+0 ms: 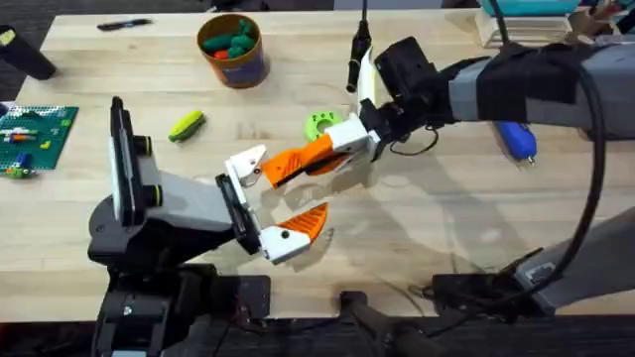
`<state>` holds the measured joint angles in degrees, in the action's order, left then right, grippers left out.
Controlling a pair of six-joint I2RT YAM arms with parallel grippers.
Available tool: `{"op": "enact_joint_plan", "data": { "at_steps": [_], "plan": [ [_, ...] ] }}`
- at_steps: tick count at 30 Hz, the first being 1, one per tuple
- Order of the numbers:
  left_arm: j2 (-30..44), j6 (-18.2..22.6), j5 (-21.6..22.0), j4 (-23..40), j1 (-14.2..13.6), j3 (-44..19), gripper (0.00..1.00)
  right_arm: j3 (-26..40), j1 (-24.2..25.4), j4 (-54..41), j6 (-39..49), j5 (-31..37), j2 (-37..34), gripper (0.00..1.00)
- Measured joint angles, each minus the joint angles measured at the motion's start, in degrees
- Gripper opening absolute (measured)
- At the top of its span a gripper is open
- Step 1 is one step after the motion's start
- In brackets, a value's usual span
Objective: Pick up the gripper from the table and insert it into the empty holder that is missing its gripper. Then pick up a screw, insert it into the mounting hole, and use the screwdriver to tighten it. Finally, clean up the table by picking up the vegetable and placing it into the bucket.
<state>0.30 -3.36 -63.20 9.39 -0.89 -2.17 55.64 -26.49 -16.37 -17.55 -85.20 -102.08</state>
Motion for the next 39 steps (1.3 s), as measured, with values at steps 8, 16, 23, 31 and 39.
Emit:
{"op": "enact_joint_plan", "data": {
  "at_steps": [8,16,23,31,39],
  "plan": [
    [0.0,0.1,-0.2,0.0,-0.1,0.0,0.889,0.0,-1.3,1.9,-0.7,-1.7,0.0,0.007],
    [0.0,0.2,-0.2,0.0,-0.1,0.0,0.89,0.0,-1.3,2.3,-0.9,-1.7,0.0,0.007],
    [0.0,0.2,-0.2,0.0,-0.1,0.0,0.889,0.0,-1.3,2.9,-1.6,-1.5,0.0,0.007],
    [0.0,0.2,-0.2,0.0,-0.1,0.0,0.889,0.0,-1.3,2.9,-1.8,-1.5,0.0,0.007],
    [0.0,0.4,-0.2,0.0,0.0,0.0,0.889,0.0,-1.3,6.7,-4.0,-1.2,0.0,0.007]
  ]
}}
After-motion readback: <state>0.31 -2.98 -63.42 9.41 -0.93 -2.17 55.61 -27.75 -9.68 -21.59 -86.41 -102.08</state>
